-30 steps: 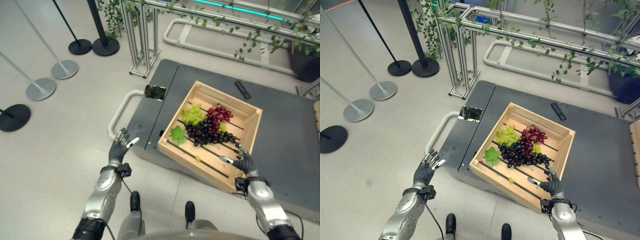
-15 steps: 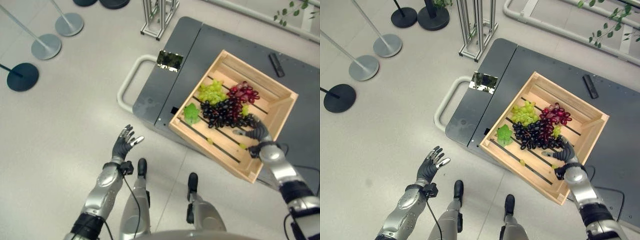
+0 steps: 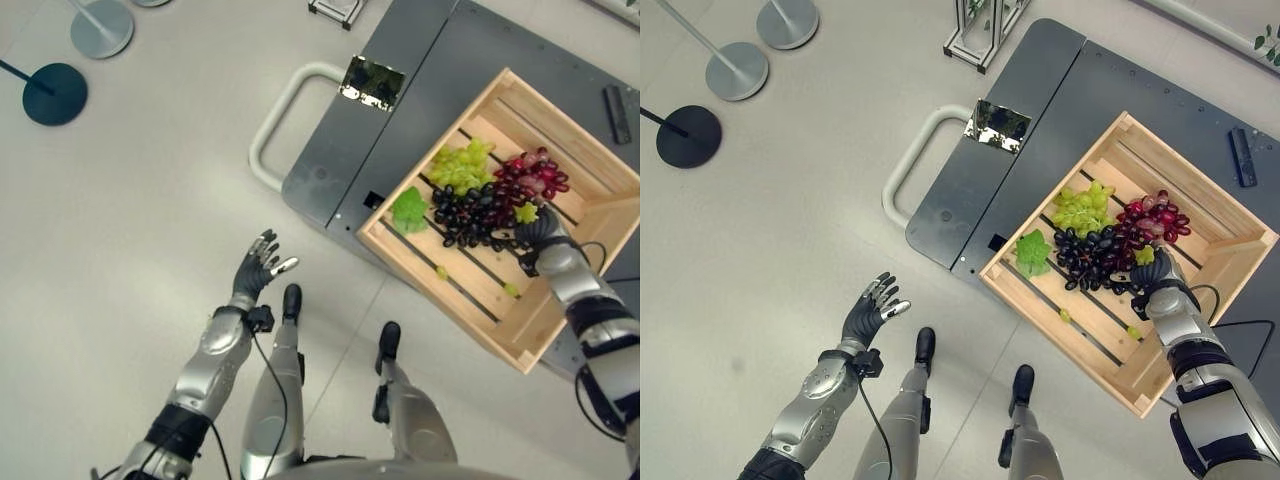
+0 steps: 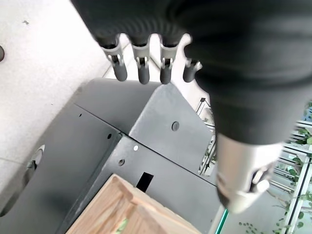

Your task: Pick up the fruits from the basket on one side to the basket on the other side

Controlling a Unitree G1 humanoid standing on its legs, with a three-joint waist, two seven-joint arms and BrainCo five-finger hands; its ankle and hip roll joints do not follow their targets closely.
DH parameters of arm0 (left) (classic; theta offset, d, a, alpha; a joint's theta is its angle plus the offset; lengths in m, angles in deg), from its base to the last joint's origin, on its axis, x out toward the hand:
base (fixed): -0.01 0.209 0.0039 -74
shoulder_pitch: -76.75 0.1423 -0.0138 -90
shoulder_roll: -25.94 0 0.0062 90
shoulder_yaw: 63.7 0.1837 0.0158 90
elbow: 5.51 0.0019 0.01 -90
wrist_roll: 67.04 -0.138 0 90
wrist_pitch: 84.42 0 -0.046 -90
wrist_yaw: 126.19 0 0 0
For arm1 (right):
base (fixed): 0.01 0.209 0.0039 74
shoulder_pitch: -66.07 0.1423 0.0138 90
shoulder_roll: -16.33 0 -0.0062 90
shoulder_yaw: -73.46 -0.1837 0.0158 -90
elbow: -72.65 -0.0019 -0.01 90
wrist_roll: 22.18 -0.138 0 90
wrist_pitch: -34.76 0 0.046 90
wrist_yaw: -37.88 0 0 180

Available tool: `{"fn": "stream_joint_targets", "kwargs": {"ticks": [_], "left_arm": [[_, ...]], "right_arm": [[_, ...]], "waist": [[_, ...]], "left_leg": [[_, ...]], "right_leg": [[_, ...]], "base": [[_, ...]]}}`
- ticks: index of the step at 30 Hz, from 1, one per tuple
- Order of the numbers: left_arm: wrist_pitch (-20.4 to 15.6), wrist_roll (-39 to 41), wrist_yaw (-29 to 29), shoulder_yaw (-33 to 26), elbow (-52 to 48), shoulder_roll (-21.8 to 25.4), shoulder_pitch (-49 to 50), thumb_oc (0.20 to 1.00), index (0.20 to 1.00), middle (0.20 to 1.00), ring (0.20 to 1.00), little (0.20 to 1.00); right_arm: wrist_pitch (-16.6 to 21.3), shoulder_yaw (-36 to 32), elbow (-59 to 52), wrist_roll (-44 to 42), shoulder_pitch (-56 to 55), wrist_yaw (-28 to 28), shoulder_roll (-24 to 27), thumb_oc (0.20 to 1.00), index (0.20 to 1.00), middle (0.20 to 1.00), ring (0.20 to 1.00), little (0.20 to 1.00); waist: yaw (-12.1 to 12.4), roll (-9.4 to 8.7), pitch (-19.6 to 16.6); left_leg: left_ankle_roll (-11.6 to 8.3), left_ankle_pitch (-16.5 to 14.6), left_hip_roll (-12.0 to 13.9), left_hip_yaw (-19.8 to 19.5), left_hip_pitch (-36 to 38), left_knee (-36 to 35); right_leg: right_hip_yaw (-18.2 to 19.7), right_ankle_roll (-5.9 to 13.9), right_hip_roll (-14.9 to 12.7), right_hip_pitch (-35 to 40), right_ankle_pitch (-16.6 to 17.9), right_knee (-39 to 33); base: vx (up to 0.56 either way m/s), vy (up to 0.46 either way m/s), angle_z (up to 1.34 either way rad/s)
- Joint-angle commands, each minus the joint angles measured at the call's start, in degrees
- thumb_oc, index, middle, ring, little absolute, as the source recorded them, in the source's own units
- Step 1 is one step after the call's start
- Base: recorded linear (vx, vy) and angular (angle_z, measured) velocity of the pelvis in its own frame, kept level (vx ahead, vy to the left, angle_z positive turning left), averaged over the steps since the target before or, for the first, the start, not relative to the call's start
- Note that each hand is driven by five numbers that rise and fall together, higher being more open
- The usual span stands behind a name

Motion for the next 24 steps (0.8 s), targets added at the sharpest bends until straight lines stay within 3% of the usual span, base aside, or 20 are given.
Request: {"fn": "stream_joint_targets", "kwargs": {"ticks": [1,13,19,24], "left_arm": [[-3.3,1.2,0.4,0.7,-3.0,-0.6,-0.3,1.0,1.0,1.0,1.0,1.0],[-3.9,0.9,1.6,1.2,-2.1,-1.3,-2.7,1.0,1.0,1.0,1.0,1.0],[-4.1,0.8,2.3,0.5,-2.2,-1.8,-2.4,1.0,1.0,1.0,1.0,1.0],[-4.2,1.1,2.9,1.8,-1.7,-2.1,-3.7,1.0,1.0,1.0,1.0,1.0]], "right_arm": [[0.1,3.6,3.1,0.9,4.7,0.4,5.4,1.0,1.0,1.0,1.0,1.0],[-0.2,6.6,7.6,4.6,5.6,-0.6,4.9,1.0,1.0,1.0,1.0,1.0],[0.1,3.4,4.1,3.4,0.4,-0.3,5.2,1.0,1.0,1.0,1.0,1.0],[0.0,2.8,6.8,2.4,0.4,0.9,3.0,1.0,1.0,1.0,1.0,1.0]], "waist": [[-0.2,0.01,0.4],[-0.6,0.18,0.4],[-1.1,-0.34,0.4],[-0.9,0.24,0.4]], "left_leg": [[-3.29,-2.8,0.8,-0.7,-4.1,3.8],[-3.09,-2.4,0.7,-1.3,-6.4,3.7],[-2.96,-2.5,0.7,-1.5,-6.6,3.7],[-2.81,-2.4,0.5,-1.6,-7.4,3.6]], "right_leg": [[0.7,1.79,-2.4,-7.1,-6.5,8.3],[0.6,1.73,-2.3,-10.0,-6.7,9.1],[0.6,1.71,-2.3,-10.4,-7.0,9.5],[0.6,1.55,-2.3,-11.4,-6.9,9.5]], "base": [[0.0,0.0,0.0],[0.0,0.002,0.02],[0.0,0.0,0.0],[0.0,0.0,0.0]]}}
